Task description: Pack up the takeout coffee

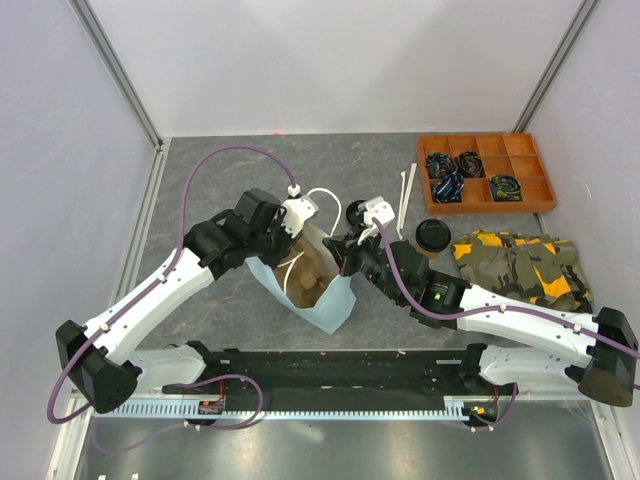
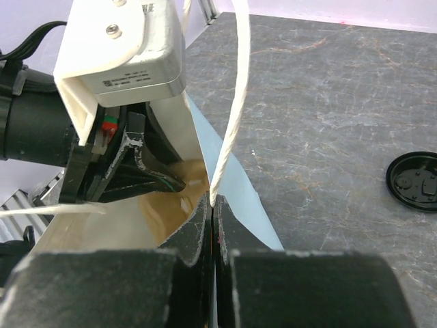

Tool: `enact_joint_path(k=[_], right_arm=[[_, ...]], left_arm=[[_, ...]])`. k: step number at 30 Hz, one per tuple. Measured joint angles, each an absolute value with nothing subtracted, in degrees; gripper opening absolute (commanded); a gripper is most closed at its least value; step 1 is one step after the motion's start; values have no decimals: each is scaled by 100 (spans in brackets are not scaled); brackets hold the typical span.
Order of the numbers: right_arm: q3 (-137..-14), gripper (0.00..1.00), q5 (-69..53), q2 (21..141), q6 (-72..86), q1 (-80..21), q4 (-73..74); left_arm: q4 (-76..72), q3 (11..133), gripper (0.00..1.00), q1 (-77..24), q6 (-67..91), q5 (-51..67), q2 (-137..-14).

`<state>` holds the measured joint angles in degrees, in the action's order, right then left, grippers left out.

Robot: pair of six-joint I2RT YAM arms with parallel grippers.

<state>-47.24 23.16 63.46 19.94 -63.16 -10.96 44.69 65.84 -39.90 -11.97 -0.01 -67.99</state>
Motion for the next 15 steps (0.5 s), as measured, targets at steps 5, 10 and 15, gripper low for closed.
enact_joint_path(k=[5, 10, 15], right_arm=[[-4724, 0, 2259, 6344, 1981, -6322, -1098], [-4724, 0, 2255, 6344, 1966, -6322, -1096], [-4689, 0, 2248, 6344, 1927, -6322, -1105]], left_arm=[[4501, 6615, 55, -3990, -1203, -51, -6799], [4628, 6692, 65, -3990, -1203, -56, -6781], [4875, 7201, 82, -3990, -1199, 8, -6783]])
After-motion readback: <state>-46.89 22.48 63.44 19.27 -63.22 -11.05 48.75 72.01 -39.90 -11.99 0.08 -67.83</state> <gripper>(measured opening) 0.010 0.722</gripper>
